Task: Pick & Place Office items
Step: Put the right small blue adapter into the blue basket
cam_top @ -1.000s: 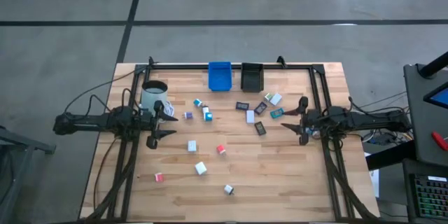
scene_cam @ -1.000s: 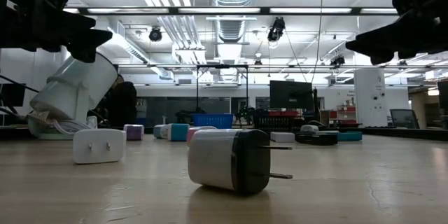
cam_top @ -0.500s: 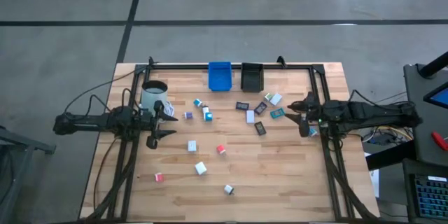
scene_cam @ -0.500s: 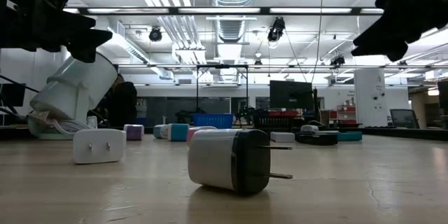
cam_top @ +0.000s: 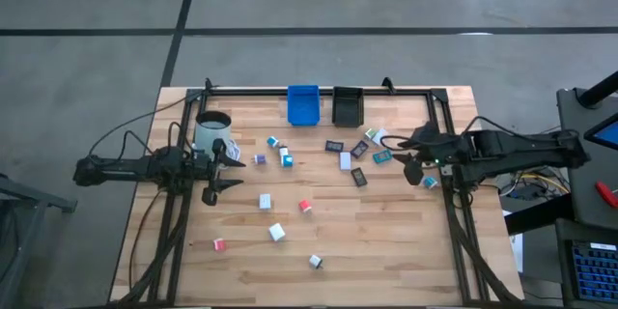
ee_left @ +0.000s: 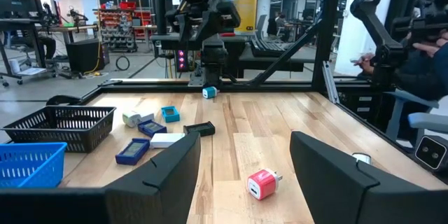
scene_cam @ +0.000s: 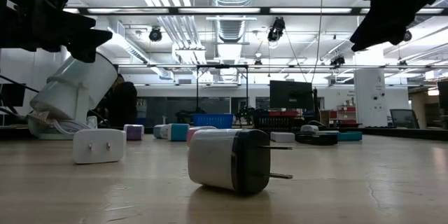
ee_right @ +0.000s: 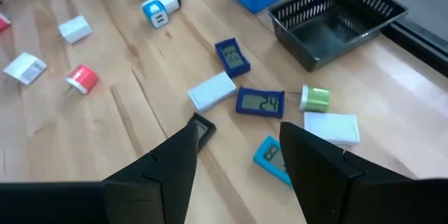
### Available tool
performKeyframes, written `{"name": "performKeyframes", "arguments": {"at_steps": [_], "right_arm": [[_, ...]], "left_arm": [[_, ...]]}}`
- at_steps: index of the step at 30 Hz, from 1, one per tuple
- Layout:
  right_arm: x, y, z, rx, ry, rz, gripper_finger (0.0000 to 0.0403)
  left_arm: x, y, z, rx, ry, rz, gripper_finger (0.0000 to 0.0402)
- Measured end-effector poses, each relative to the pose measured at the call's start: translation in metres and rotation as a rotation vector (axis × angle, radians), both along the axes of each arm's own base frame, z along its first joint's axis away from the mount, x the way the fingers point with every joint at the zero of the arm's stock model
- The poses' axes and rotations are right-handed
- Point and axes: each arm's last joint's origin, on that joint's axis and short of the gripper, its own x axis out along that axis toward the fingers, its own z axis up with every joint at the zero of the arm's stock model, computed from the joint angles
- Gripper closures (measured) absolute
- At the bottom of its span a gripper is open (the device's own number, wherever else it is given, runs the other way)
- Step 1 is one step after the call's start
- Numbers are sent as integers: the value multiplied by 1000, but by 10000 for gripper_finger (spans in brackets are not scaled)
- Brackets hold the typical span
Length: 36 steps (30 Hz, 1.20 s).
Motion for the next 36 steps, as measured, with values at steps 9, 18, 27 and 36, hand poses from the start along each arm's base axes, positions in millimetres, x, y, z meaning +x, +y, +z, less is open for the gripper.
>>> {"name": "performKeyframes", "arguments": {"at_steps": [9,18,27,36], "right_arm": [[1,0,7,-2,59,-2,202],[-4,-2,3,11,92,-106,202],[-7,-3,-1,7,147,-136,202],[-11,-3,-9,97,236,-214,202]], "left_arm": [[0,0,0,0,0,0,174],[0,0,0,0,0,0,174],[0,0,0,0,0,0,174],[0,0,0,0,0,0,174]]}}
